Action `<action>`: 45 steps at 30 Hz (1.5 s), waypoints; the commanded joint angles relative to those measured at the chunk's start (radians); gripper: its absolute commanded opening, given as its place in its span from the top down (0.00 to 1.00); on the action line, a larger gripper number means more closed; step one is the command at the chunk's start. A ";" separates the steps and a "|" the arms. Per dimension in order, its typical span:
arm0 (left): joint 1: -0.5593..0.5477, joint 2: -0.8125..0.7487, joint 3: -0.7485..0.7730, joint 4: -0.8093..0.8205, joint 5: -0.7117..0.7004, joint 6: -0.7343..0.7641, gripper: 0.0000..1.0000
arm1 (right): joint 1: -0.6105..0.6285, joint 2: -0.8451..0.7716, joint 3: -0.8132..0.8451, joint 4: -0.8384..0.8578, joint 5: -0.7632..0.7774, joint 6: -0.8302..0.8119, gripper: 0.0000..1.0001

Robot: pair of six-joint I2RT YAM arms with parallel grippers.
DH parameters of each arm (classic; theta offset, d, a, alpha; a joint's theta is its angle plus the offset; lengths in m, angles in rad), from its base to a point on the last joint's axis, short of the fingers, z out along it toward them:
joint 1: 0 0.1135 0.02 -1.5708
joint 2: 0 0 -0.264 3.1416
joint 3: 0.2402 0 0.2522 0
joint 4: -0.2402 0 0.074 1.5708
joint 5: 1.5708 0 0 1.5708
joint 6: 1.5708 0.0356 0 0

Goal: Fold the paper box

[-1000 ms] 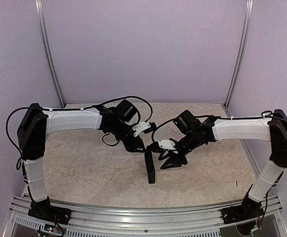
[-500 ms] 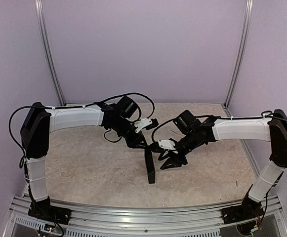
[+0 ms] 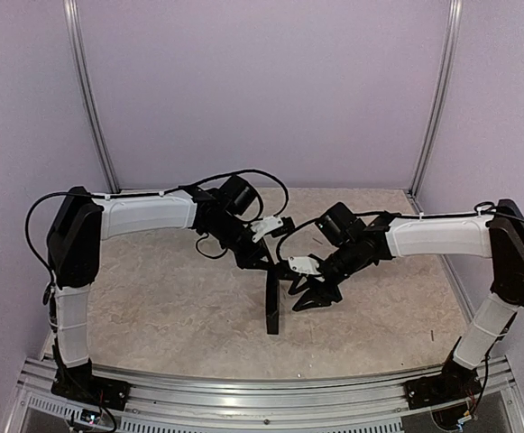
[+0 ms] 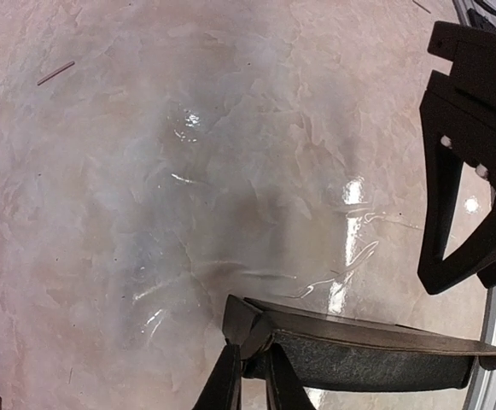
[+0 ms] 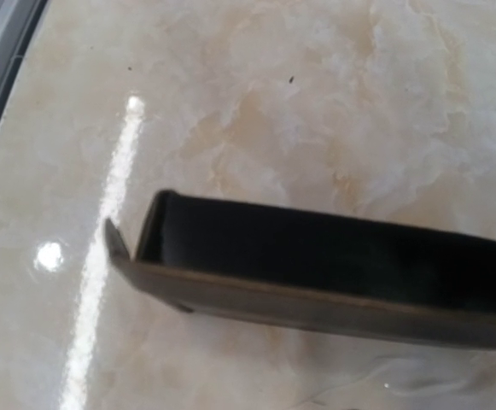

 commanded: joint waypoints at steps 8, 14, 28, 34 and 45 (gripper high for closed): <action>-0.020 0.023 0.011 -0.021 0.001 0.031 0.79 | 0.010 0.009 0.012 -0.028 -0.013 0.002 0.56; -0.019 -0.108 -0.176 0.164 -0.116 -0.080 0.79 | 0.009 -0.003 0.030 0.003 0.033 0.043 0.59; -0.047 -0.488 -0.679 0.545 -0.193 -0.559 0.70 | 0.008 0.069 0.156 -0.062 0.055 0.204 0.52; -0.100 -0.427 -0.712 0.557 -0.250 -0.614 0.73 | 0.009 0.066 0.161 -0.079 0.136 0.190 0.53; -0.203 -0.304 -0.704 0.657 -0.230 -0.653 0.74 | 0.008 0.152 0.206 -0.072 0.198 0.197 0.61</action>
